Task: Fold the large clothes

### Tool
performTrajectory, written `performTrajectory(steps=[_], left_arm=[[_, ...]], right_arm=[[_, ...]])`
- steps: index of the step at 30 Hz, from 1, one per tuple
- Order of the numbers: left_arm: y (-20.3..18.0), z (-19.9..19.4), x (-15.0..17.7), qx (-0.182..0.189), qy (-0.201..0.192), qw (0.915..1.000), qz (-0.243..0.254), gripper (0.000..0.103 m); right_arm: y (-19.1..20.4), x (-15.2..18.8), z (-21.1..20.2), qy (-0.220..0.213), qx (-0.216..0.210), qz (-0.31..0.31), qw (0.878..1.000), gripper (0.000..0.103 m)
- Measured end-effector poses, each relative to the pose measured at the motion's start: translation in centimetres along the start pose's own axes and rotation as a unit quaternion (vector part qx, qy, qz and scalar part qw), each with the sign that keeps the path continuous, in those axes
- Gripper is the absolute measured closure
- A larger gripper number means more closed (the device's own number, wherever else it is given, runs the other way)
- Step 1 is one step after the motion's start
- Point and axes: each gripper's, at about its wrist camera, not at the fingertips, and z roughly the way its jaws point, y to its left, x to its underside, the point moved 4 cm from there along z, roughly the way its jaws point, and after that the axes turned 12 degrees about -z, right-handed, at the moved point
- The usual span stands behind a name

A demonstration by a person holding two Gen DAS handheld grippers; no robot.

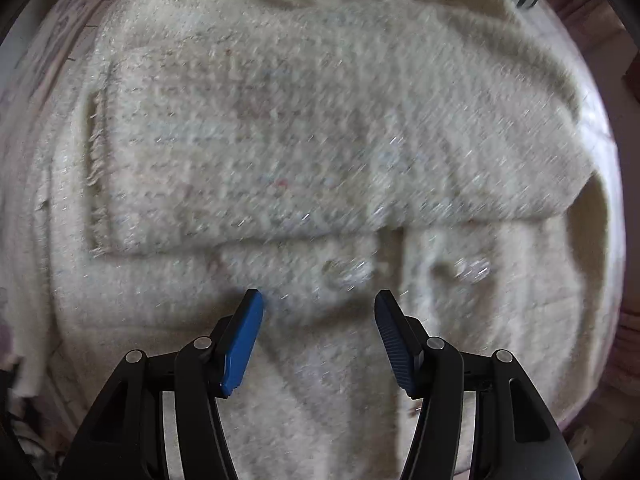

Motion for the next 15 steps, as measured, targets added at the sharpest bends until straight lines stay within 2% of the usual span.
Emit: performTrajectory(steps=[3, 5, 7, 11, 12, 13, 15], left_arm=[[-4.1, -2.6, -0.1, 0.002, -0.048, 0.9944, 0.093, 0.094], [-6.7, -4.6, 0.3, 0.008, -0.076, 0.9848, 0.156, 0.094], [-9.0, -6.7, 1.3, 0.018, -0.094, 0.9721, 0.214, 0.094], [-14.6, -9.6, 6.2, 0.043, -0.109, 0.9348, 0.335, 0.095], [-16.2, -10.4, 8.6, 0.054, -0.108, 0.9206, 0.371, 0.095], [-17.2, -10.6, 10.0, 0.059, -0.105, 0.9134, 0.389, 0.095], [-19.2, -11.6, 14.3, 0.08, -0.089, 0.8911, 0.438, 0.095]], right_arm=[[-0.8, -1.5, -1.2, -0.026, 0.087, -0.04, 0.995, 0.015], [-0.9, -2.6, -1.7, -0.04, 0.133, -0.07, 0.988, 0.013], [-1.2, -3.8, -1.7, -0.043, 0.151, -0.088, 0.984, 0.013], [-3.1, -5.6, -1.4, -0.045, 0.124, -0.085, 0.988, 0.013], [-3.6, -5.9, -1.4, -0.046, 0.117, -0.08, 0.989, 0.013], [-4.5, -6.1, -1.5, -0.049, 0.109, -0.073, 0.99, 0.013], [-6.9, -6.4, -1.6, -0.053, 0.084, -0.054, 0.994, 0.013]])
